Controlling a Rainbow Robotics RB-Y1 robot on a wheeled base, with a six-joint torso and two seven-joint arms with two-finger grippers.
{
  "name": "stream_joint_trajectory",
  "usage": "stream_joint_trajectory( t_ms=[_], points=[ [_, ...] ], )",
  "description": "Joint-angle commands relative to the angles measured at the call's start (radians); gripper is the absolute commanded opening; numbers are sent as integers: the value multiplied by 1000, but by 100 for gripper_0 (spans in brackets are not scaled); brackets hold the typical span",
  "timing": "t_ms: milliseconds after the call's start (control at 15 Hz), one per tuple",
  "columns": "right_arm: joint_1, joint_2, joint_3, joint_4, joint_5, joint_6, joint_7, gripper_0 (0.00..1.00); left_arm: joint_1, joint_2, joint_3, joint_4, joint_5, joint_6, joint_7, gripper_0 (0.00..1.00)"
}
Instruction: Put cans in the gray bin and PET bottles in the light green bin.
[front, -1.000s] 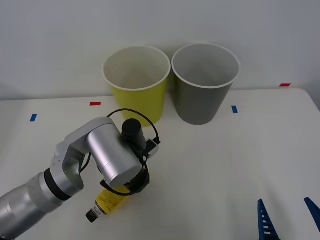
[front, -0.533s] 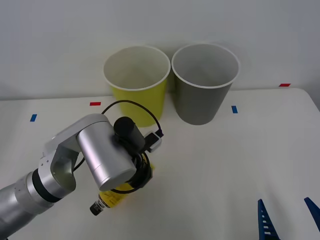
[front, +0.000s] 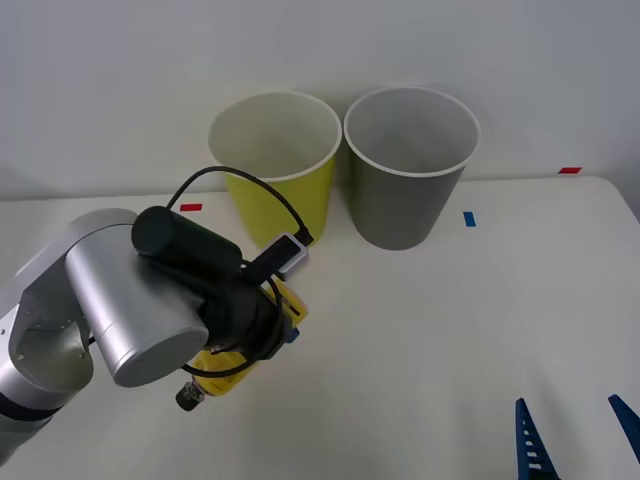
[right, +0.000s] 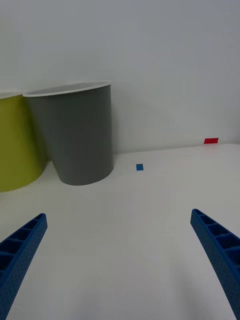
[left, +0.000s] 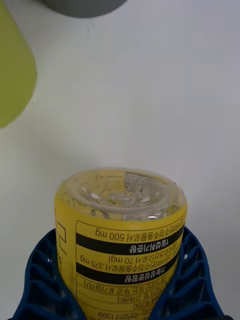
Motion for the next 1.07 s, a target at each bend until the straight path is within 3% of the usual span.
stream_joint_trajectory(
  t_ms=[67, 533, 1067],
  points=[
    [0, 0, 0, 0, 0, 0, 0, 100, 5, -16, 110, -52, 39, -34, -11, 0],
    [0, 0, 0, 0, 0, 0, 0, 100, 5, -19, 287, -110, 172, -142, -25, 0],
    [0, 0, 0, 0, 0, 0, 0, 100, 5, -16, 515, -161, 419, -142, -57, 0]
  ],
)
